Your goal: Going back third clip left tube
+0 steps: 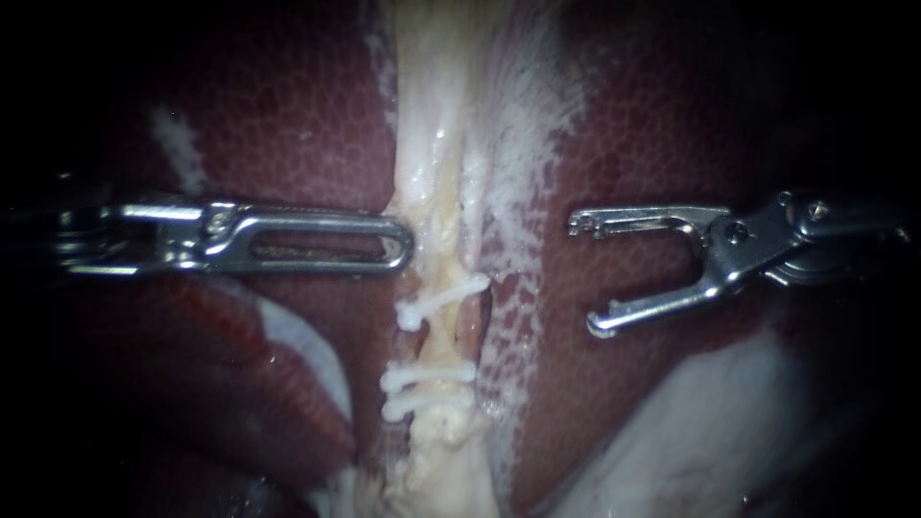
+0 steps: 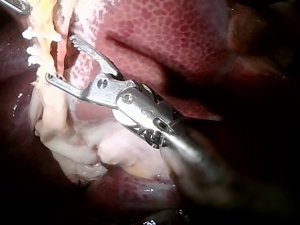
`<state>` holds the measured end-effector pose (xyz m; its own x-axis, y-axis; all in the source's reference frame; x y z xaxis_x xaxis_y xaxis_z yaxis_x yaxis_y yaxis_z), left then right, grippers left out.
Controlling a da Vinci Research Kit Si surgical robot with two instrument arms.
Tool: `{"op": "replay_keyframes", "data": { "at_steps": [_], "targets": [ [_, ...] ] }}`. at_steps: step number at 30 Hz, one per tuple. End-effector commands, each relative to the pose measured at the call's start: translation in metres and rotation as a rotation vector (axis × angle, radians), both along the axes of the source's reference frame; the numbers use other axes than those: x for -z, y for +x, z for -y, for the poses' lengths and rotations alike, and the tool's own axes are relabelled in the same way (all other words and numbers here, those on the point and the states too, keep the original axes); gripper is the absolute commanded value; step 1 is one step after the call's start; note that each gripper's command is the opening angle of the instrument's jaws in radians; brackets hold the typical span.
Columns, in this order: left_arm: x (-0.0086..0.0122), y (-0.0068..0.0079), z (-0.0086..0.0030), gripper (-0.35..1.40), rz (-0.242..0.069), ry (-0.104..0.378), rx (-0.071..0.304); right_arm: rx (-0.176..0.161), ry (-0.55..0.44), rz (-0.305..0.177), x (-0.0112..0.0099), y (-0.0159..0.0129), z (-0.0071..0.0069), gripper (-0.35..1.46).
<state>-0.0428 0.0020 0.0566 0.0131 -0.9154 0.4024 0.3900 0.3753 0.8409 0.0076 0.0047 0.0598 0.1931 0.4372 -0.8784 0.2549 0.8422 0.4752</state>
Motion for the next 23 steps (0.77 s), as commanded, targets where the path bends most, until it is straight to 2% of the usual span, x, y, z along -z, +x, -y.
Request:
{"op": "replay_keyframes", "data": {
  "at_steps": [1,23],
  "targets": [
    [-0.0001,-0.0001,0.0,-0.35,-0.002,0.001,-0.002,0.0,0.0,0.0,0.0,0.0,0.0,0.6],
    [-0.0001,-0.0004,0.0002,-0.35,-0.006,0.001,-0.002,-0.003,-0.001,0.002,0.0001,0.0001,0.0,0.6]
  ]
}}
